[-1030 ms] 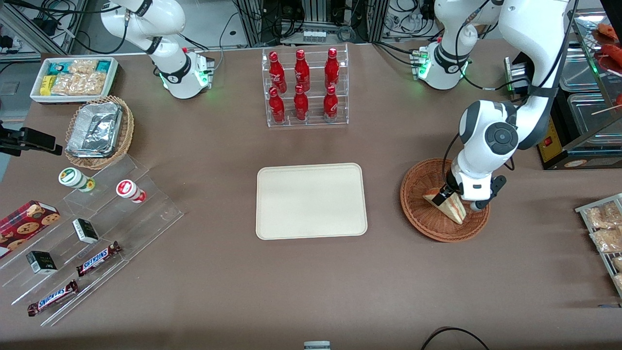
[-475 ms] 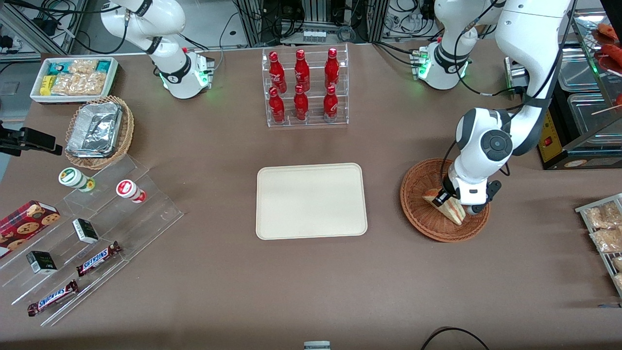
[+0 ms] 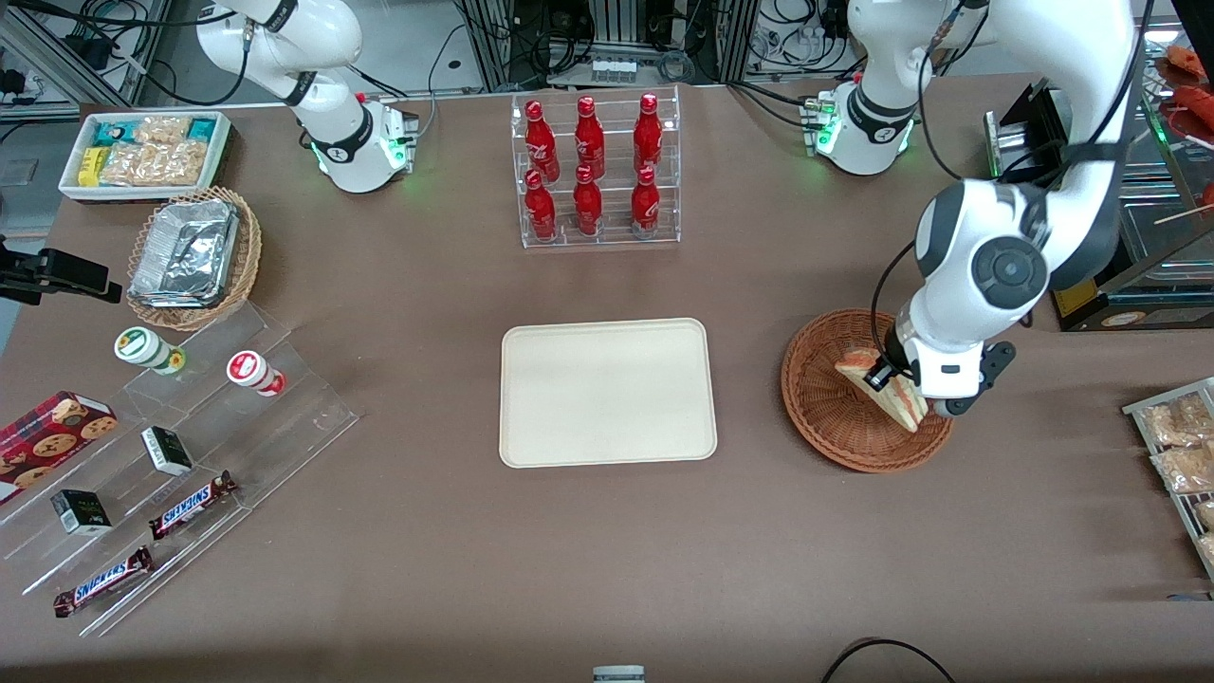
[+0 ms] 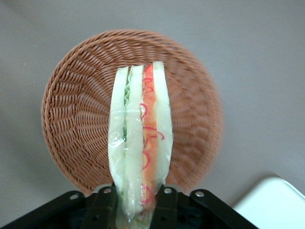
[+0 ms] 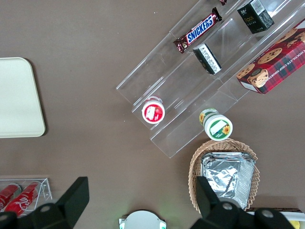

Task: Place sandwich from basket to tray
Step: 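Lift the sandwich and carry it over the cream tray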

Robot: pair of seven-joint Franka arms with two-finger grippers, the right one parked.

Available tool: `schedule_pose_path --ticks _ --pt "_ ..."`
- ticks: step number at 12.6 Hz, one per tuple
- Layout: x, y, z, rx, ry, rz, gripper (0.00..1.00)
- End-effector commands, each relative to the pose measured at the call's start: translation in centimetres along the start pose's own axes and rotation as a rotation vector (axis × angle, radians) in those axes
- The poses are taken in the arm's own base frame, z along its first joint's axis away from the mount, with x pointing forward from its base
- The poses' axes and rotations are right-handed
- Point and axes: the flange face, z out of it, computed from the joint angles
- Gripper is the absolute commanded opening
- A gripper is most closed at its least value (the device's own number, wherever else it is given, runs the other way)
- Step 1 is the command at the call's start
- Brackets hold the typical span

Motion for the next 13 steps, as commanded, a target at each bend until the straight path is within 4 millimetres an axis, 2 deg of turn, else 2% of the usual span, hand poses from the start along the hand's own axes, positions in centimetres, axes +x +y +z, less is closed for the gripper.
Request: schedule_pose_path --ticks 1,3,4,6,8,9,10,13 --pt "-3.7 5.7 -4.5 -0.034 0.016 0.077 0.00" --pt "-7.7 9.9 -5.9 -0.065 0.025 0.166 0.00" --pt "-9.8 12.5 -5.5 -0.075 0.025 0.213 0.00" --pt "-14.1 17.3 -2.7 -0.068 0.014 0.311 0.00" --pt "-18.9 21.4 1.0 -0.062 -0.002 0.392 0.00" --pt "-20.7 23.0 2.5 -0.077 0.000 0.423 0.00" --pt "-21.7 23.9 3.6 -0.103 0.008 0.466 0.00" --pt "-26.8 25.3 7.3 -0.103 0.008 0.698 0.00"
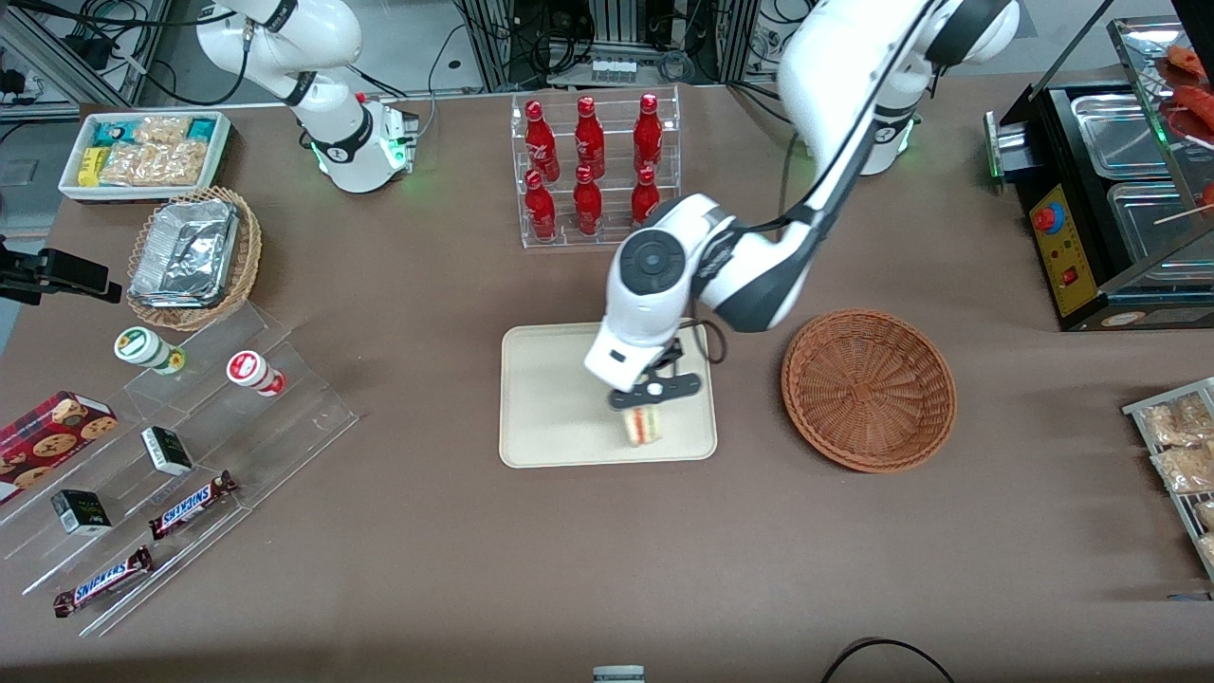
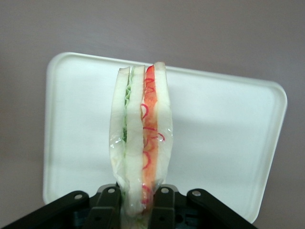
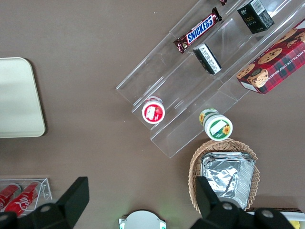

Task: Place sandwich from basket to tray
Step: 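Lift the sandwich and carry it over the cream tray, then lower the sandwich onto the tray and open the left gripper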

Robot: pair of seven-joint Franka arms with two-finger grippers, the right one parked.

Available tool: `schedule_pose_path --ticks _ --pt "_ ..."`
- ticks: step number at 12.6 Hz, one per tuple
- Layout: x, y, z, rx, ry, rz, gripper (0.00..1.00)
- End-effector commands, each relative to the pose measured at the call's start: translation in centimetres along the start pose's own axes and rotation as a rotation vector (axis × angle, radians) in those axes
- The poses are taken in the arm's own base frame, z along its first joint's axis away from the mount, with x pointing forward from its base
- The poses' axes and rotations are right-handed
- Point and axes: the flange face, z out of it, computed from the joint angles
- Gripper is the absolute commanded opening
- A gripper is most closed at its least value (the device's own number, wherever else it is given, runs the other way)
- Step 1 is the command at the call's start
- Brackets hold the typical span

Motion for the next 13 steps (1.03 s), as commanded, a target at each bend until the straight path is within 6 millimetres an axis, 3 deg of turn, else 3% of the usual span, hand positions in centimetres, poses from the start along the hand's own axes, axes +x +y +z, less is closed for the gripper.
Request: schedule_pose_path --ticks 1,3,6,13 --pt "-2.1 2.7 2.2 0.009 0.000 0.146 0.00" --pt "-3.7 4.0 4.9 0.009 -0.004 0.169 0.00" --pt "-4.7 4.5 6.9 0.019 -0.015 0.180 0.00" --pt "-4.1 3.0 8.3 0.074 -0.032 0.122 0.00"
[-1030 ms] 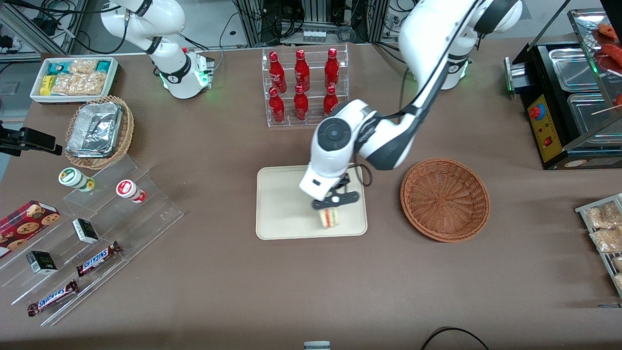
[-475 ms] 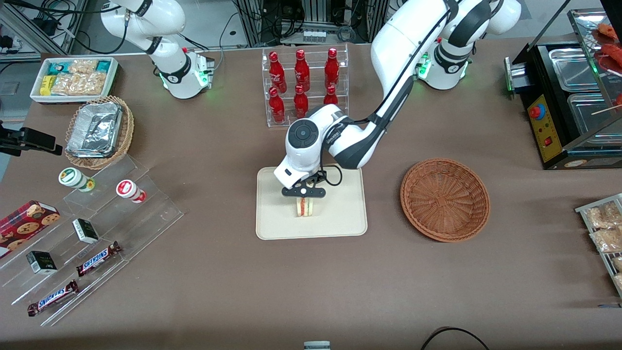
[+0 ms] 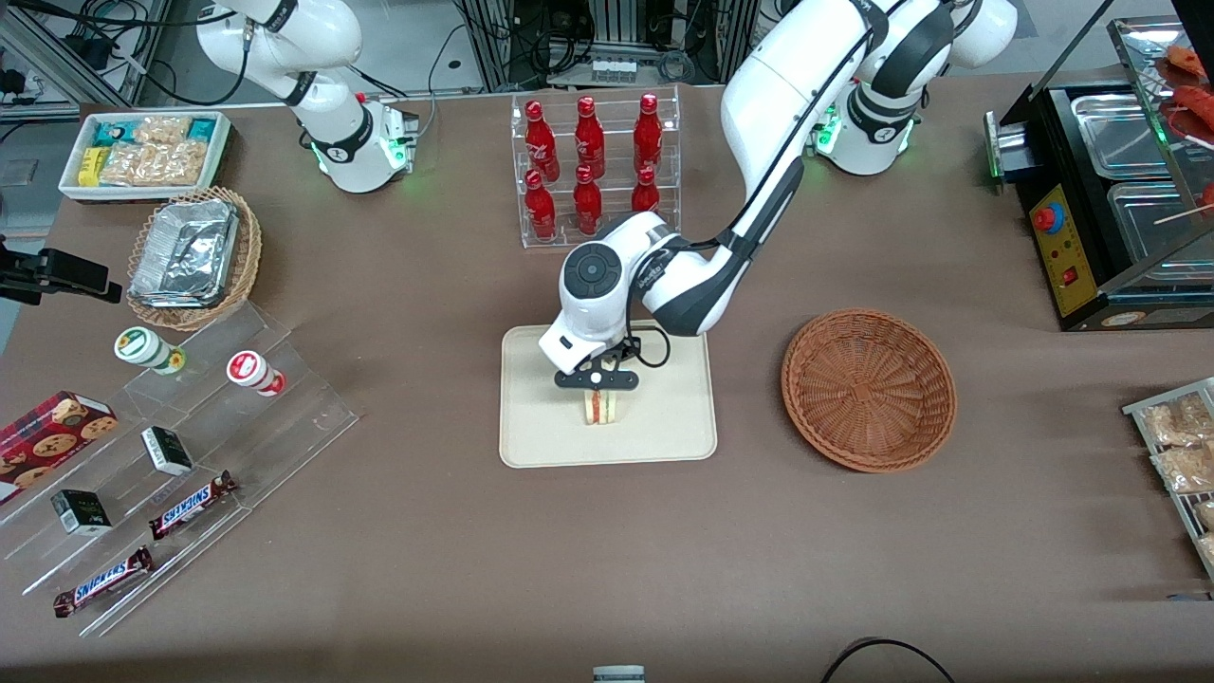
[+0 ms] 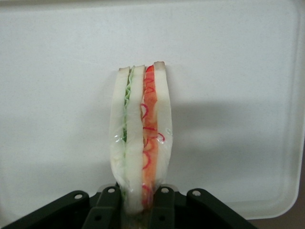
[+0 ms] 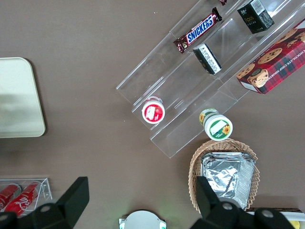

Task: Place sandwich from basket to tray
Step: 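Lower the sandwich onto the tray and open the left gripper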

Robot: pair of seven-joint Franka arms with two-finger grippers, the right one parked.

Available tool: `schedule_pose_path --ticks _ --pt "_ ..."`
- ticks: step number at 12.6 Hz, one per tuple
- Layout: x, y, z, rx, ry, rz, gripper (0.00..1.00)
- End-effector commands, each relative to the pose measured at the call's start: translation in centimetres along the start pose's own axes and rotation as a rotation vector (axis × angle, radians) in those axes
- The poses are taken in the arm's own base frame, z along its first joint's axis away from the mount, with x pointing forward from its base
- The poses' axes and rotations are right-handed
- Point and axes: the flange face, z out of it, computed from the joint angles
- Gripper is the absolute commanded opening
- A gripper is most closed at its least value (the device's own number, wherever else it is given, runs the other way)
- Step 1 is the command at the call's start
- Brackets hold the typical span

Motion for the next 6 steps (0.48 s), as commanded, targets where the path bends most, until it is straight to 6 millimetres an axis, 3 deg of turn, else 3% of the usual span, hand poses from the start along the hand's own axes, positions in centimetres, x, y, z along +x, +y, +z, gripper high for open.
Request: schedule_pose_path --ticks 1,2,3,4,6 --pt "0.6 -0.7 0.5 0.048 0.024 -0.023 0.00" --pt "0.5 -0.6 0.7 0.057 0.032 -0.024 0.04" --pt "0.5 -0.5 0.7 0.054 0.033 -0.039 0.61" --pt "0.5 -0.5 0.1 0.049 0.038 -0.045 1.00" --pt "1.0 -0.6 -2.4 0.023 0.052 -0.060 1.00"
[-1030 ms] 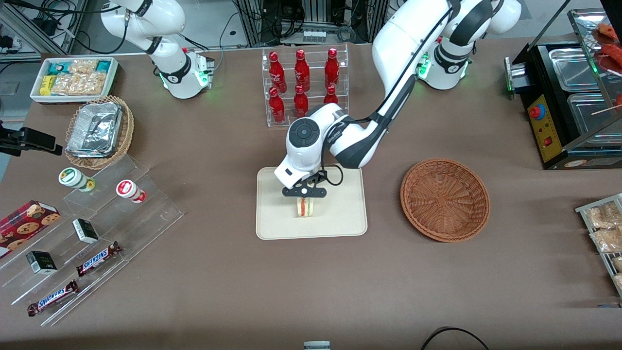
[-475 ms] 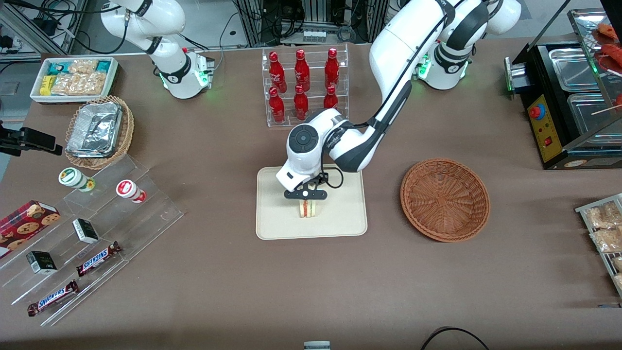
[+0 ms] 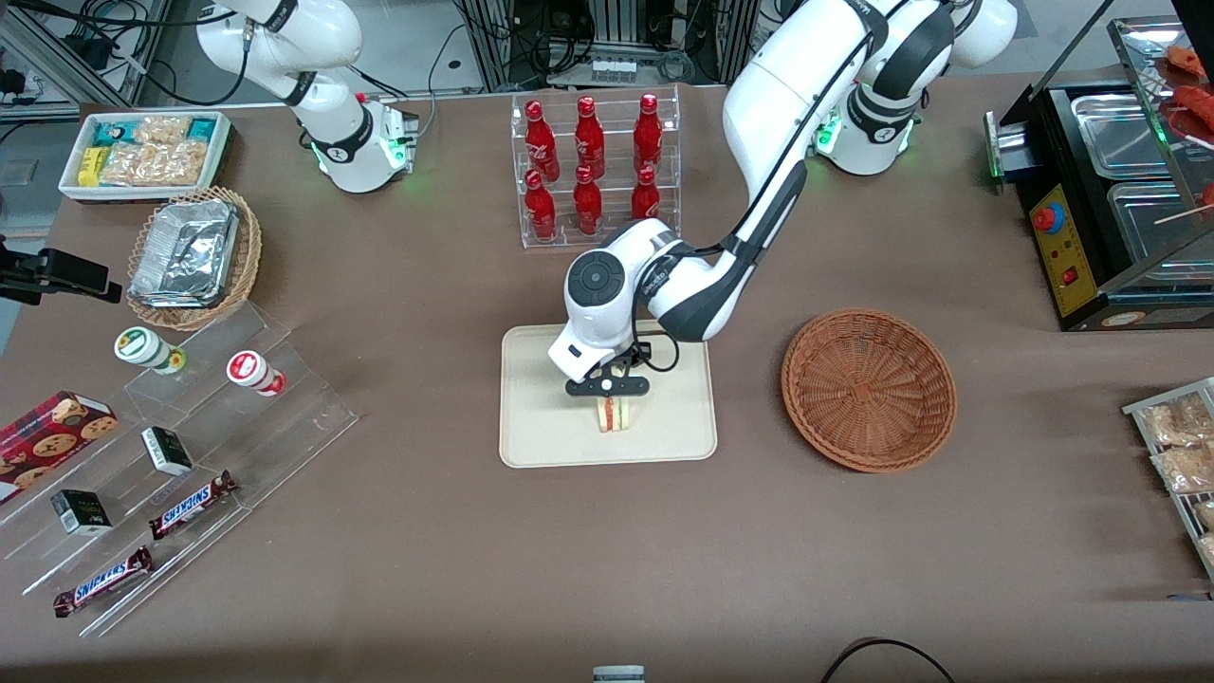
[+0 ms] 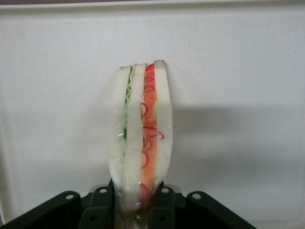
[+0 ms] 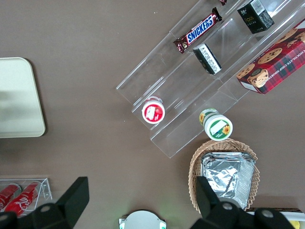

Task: Place sandwich from basket to tray

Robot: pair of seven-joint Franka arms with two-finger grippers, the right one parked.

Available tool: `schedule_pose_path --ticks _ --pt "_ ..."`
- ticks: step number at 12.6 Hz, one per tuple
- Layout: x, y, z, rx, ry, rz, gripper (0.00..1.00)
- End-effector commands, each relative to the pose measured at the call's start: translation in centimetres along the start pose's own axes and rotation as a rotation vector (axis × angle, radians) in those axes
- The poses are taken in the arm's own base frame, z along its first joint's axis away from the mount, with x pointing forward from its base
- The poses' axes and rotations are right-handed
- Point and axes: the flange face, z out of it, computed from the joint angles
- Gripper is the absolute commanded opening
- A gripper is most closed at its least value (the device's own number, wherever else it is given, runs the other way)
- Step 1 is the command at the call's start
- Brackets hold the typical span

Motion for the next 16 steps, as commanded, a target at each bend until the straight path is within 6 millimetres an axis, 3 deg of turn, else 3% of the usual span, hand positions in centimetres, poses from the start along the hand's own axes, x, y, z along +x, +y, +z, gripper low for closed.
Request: schedule_pose_path --ticks 1,3,6,7,9,12,16 --pt "0.5 -0.1 -4.4 -0.018 0.043 -0.030 1.00" --pt "0.5 -0.6 -8.9 -0.025 0.060 -0.037 1.00" --pt "0.9 -4.2 -17.6 -0.012 0.077 -0.103 1.00" --pt "2.6 -7.4 -20.8 -0.014 0.084 -0.145 1.00" --pt "3.8 -12.9 -25.8 0.010 0.071 -0.188 1.00" --pt "5.7 -22.6 -31.6 -0.010 0.048 -0.170 1.00" --pt "5.3 -33.7 -36.0 0.000 0.001 -0.068 1.00"
